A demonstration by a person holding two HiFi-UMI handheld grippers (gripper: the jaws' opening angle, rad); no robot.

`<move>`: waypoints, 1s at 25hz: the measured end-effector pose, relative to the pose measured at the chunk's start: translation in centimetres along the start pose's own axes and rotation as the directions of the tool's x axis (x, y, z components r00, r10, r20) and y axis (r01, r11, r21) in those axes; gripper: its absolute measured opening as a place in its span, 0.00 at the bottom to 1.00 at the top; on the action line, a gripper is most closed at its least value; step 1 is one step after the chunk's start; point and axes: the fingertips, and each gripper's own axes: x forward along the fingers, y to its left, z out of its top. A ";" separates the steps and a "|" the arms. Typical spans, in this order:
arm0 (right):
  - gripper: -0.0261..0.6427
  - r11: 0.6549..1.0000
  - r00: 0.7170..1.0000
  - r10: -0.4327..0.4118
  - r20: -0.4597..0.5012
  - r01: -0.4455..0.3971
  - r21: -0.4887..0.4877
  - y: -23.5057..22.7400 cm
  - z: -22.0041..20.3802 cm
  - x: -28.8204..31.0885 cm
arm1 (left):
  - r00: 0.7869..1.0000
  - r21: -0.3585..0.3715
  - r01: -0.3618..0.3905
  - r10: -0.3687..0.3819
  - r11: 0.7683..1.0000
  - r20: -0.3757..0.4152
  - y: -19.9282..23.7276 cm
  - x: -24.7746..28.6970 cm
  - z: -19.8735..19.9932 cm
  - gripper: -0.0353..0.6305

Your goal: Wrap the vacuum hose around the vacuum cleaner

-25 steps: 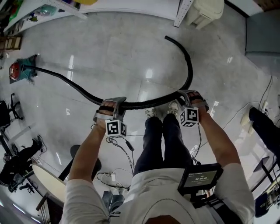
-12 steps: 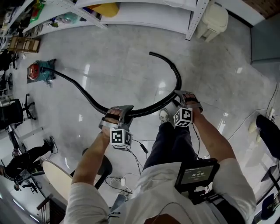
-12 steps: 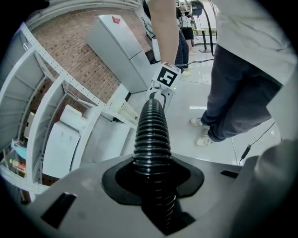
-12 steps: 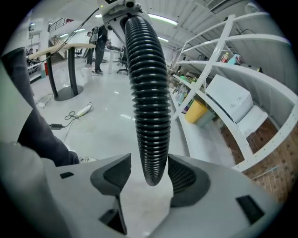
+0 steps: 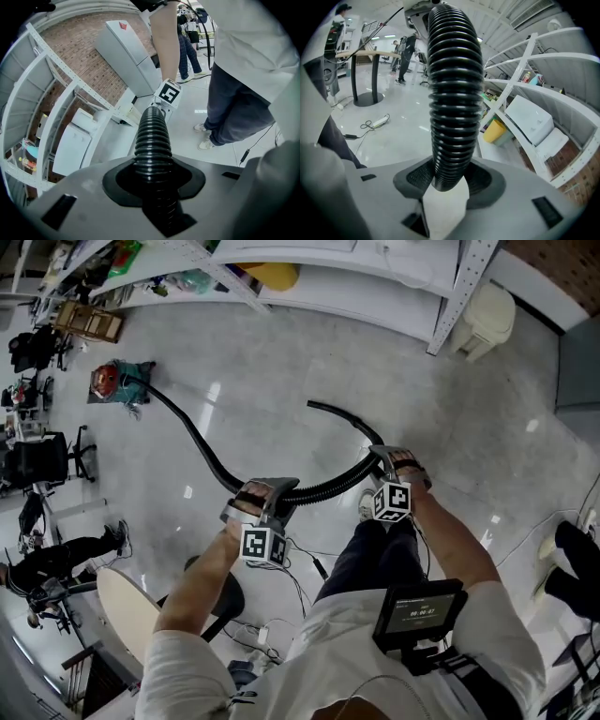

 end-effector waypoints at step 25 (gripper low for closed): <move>0.31 0.966 0.982 -0.161 0.103 0.178 -0.188 -11.7 8.8 -20.1 | 0.896 -0.165 -0.399 0.345 0.902 -0.279 5.9 -8.0 -0.9 0.24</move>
